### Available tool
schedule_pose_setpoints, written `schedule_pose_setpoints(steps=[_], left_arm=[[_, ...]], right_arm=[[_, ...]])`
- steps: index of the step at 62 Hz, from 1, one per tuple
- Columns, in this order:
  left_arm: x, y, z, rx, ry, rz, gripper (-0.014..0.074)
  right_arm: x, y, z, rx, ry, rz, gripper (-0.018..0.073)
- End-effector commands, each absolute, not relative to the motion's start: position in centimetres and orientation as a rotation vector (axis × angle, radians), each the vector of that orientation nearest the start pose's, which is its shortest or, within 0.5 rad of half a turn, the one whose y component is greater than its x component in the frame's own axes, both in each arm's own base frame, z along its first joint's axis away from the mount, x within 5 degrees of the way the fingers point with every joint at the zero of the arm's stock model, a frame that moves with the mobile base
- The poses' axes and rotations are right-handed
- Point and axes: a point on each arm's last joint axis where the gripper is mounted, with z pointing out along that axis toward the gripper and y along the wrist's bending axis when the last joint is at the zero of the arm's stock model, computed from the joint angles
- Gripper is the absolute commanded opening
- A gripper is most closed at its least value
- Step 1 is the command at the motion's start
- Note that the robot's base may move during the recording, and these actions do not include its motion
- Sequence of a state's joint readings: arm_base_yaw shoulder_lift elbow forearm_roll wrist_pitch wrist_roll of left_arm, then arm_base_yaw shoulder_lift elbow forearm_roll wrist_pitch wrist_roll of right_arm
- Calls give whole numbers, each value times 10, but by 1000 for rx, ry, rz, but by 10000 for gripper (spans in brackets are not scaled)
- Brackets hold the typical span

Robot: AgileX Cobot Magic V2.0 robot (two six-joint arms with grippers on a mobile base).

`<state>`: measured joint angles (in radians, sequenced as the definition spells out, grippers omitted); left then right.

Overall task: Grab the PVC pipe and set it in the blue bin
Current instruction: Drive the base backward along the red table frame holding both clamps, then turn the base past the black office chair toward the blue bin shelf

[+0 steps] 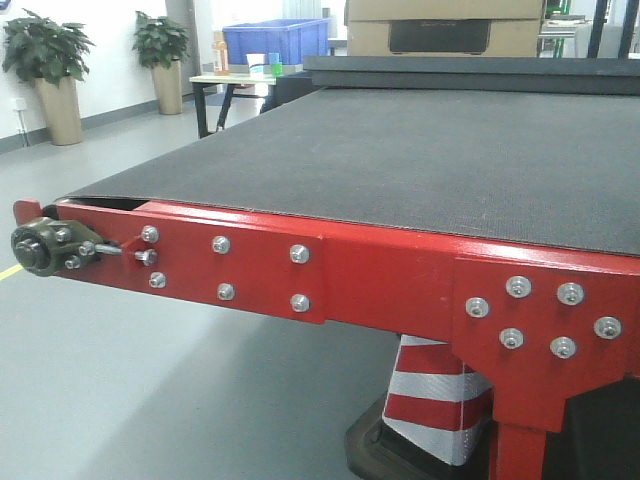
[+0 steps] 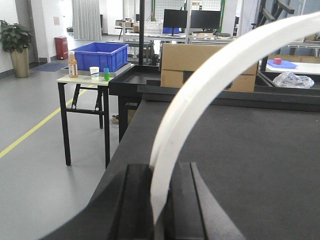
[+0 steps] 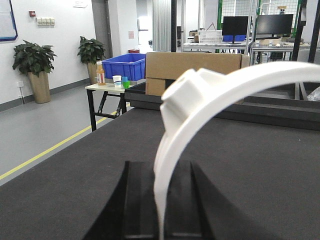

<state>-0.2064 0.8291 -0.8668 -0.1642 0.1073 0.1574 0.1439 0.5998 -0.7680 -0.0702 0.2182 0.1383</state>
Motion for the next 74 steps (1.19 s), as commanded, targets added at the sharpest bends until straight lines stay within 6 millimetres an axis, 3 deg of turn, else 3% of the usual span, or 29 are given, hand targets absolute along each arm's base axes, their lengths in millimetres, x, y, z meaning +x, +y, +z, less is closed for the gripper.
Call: schedule_pose_setpoints(steps=[1, 74], left_arm=[[169, -37, 416, 162, 1509, -188, -111], [169, -37, 416, 162, 1509, -188, -111]], right_arm=[[115, 15, 404, -52, 1507, 143, -160], [115, 15, 404, -52, 1507, 143, -160]])
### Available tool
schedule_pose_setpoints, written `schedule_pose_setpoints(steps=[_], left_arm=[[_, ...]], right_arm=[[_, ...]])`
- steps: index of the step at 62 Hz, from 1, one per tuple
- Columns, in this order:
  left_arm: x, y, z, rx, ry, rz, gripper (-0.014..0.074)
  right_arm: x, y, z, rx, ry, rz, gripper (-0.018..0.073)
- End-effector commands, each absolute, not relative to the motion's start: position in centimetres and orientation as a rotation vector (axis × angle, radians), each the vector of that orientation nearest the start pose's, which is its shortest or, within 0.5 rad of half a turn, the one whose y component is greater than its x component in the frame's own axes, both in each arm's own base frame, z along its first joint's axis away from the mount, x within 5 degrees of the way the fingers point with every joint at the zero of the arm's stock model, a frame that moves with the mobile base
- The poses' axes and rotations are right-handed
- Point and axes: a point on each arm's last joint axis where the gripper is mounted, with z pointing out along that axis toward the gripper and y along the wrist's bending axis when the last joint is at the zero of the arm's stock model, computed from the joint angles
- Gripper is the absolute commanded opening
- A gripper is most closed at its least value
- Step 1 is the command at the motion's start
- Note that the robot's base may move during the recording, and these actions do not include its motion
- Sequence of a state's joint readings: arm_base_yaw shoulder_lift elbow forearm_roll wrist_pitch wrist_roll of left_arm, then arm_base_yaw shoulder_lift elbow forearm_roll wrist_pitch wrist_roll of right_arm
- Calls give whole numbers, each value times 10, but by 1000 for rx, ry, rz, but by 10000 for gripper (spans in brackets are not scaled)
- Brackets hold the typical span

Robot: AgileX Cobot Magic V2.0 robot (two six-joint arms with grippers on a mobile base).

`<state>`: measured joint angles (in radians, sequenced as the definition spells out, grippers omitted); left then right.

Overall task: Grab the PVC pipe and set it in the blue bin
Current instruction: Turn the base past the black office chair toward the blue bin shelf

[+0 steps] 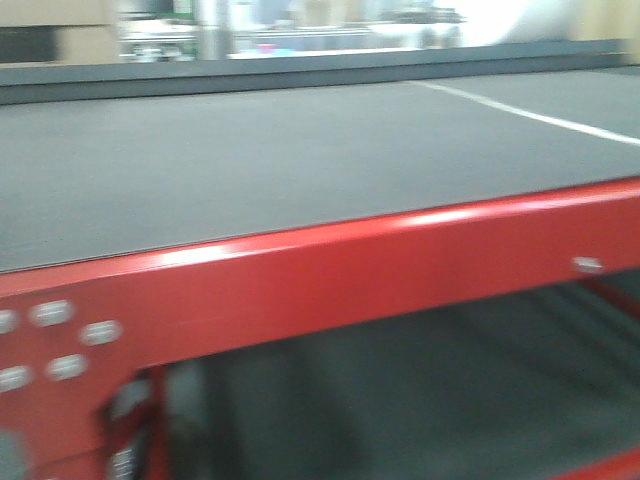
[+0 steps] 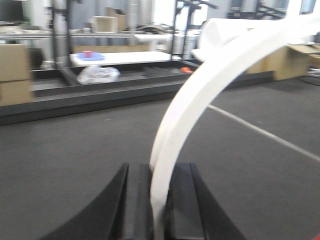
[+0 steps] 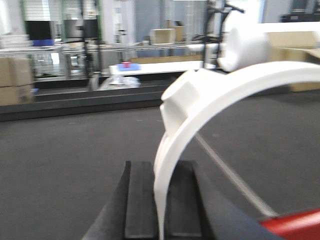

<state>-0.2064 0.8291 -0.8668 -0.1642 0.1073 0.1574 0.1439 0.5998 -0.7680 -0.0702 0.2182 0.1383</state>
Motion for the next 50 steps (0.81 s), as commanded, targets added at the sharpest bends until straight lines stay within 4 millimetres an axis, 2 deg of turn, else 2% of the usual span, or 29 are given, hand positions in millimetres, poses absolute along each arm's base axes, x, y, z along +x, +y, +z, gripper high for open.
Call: schedule_pose_setpoints(steps=[1, 50], left_arm=[[169, -37, 416, 162, 1509, -188, -111], [169, -37, 416, 162, 1509, -188, -111]], right_arm=[[115, 15, 404, -52, 1507, 143, -160], [115, 15, 404, -52, 1507, 143, -160]])
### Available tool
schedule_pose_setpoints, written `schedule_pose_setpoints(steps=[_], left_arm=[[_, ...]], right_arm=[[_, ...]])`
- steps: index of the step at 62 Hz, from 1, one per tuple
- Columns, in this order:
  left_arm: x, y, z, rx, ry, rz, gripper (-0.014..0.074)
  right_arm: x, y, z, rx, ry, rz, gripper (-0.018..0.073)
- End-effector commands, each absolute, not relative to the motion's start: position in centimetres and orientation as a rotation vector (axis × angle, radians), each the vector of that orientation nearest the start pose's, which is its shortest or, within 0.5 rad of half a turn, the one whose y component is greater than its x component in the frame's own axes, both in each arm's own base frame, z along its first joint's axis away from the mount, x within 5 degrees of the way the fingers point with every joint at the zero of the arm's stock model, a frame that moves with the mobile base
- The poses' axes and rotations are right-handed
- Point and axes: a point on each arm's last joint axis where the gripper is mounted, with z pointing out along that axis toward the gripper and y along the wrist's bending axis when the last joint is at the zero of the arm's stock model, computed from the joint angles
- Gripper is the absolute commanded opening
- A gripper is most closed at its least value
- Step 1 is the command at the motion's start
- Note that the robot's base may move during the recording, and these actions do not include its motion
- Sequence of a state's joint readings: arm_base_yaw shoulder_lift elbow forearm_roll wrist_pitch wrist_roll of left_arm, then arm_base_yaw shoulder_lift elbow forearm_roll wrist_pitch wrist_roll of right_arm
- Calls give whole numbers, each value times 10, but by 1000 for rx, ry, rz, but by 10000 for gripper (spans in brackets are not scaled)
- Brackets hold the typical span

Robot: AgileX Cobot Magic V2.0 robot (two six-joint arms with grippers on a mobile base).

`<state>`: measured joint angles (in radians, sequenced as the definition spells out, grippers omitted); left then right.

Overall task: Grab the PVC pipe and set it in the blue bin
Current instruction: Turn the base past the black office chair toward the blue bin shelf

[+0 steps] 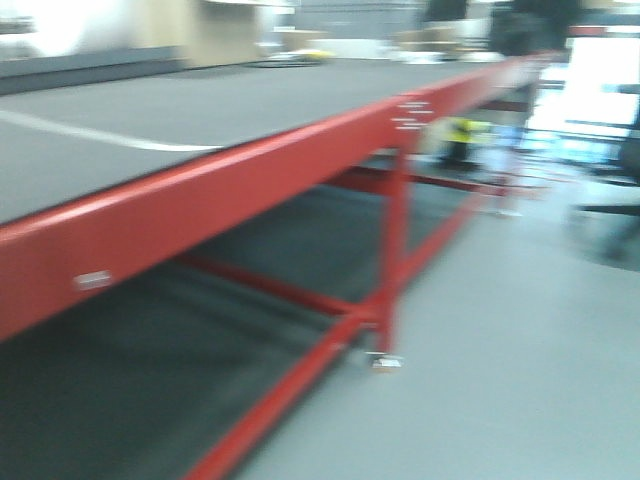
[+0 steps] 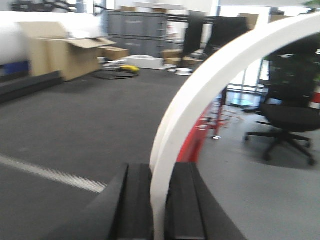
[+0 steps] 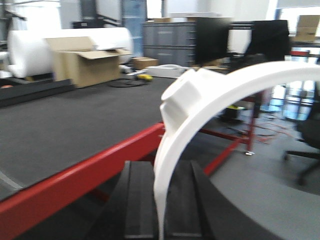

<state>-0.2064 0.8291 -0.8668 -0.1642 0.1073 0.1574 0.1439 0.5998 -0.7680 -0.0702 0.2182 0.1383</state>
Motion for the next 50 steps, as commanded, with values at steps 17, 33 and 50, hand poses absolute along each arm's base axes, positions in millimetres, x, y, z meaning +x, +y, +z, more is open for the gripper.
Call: schedule_pose_setpoints(steps=[17, 33, 50], left_arm=[[169, -37, 416, 162, 1509, -188, -111], [169, -37, 416, 162, 1509, -188, -111], [169, -37, 416, 162, 1509, -188, -111]], right_arm=[[115, 15, 404, -52, 1507, 143, -160], [115, 15, 404, -52, 1507, 143, -160], [115, 15, 404, -52, 1507, 143, -160]])
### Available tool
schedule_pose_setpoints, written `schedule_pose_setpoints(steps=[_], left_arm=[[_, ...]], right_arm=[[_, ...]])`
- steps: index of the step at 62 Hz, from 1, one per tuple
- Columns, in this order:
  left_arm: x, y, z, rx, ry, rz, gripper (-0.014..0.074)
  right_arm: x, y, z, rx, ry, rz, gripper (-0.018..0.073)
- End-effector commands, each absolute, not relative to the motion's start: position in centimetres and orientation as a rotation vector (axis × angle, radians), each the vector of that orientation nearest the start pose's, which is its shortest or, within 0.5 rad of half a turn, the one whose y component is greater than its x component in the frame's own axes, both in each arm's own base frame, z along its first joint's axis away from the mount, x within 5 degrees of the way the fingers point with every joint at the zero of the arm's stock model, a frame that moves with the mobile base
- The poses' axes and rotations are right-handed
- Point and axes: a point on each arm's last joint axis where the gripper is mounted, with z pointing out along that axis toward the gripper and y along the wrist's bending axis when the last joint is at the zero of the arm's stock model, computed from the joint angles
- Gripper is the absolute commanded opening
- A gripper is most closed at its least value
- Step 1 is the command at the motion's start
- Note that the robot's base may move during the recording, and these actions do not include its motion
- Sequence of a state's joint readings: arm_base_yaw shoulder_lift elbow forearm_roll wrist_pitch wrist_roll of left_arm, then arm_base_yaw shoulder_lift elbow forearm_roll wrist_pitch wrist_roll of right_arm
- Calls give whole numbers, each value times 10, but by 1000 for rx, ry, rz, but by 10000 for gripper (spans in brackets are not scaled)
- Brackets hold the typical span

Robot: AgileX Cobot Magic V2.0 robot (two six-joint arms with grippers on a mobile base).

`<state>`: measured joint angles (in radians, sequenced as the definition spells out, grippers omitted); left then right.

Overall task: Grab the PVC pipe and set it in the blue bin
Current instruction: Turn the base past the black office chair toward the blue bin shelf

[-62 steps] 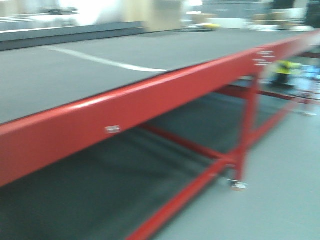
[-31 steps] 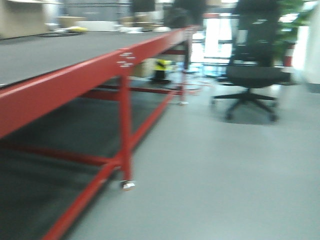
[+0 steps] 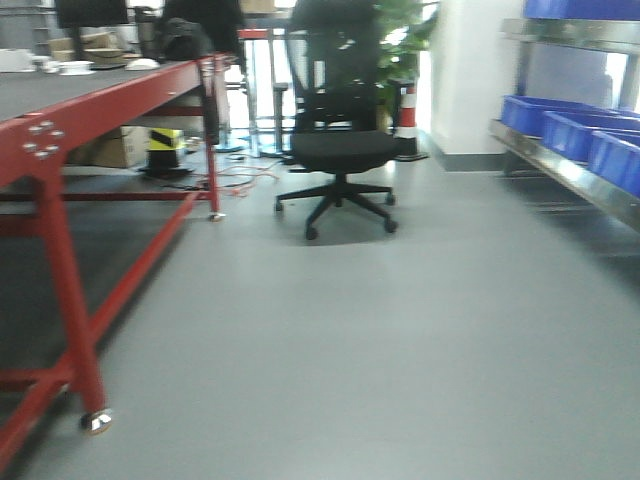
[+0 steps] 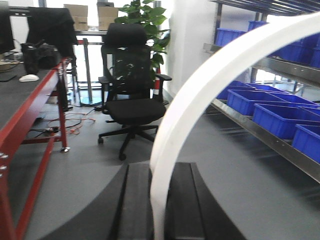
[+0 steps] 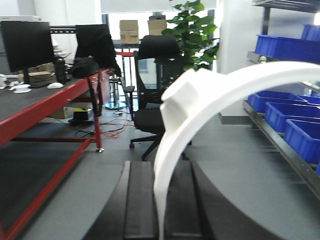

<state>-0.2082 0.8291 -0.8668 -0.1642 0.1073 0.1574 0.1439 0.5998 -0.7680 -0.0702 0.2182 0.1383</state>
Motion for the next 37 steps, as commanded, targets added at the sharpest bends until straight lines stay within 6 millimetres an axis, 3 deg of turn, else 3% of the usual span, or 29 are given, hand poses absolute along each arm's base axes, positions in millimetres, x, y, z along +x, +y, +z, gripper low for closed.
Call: schedule_pose_setpoints(steps=[1, 37], left_arm=[[169, -37, 416, 162, 1509, -188, -111], [169, -37, 416, 162, 1509, -188, -111]], right_arm=[[115, 15, 404, -52, 1507, 143, -160], [115, 15, 404, -52, 1507, 143, -160]])
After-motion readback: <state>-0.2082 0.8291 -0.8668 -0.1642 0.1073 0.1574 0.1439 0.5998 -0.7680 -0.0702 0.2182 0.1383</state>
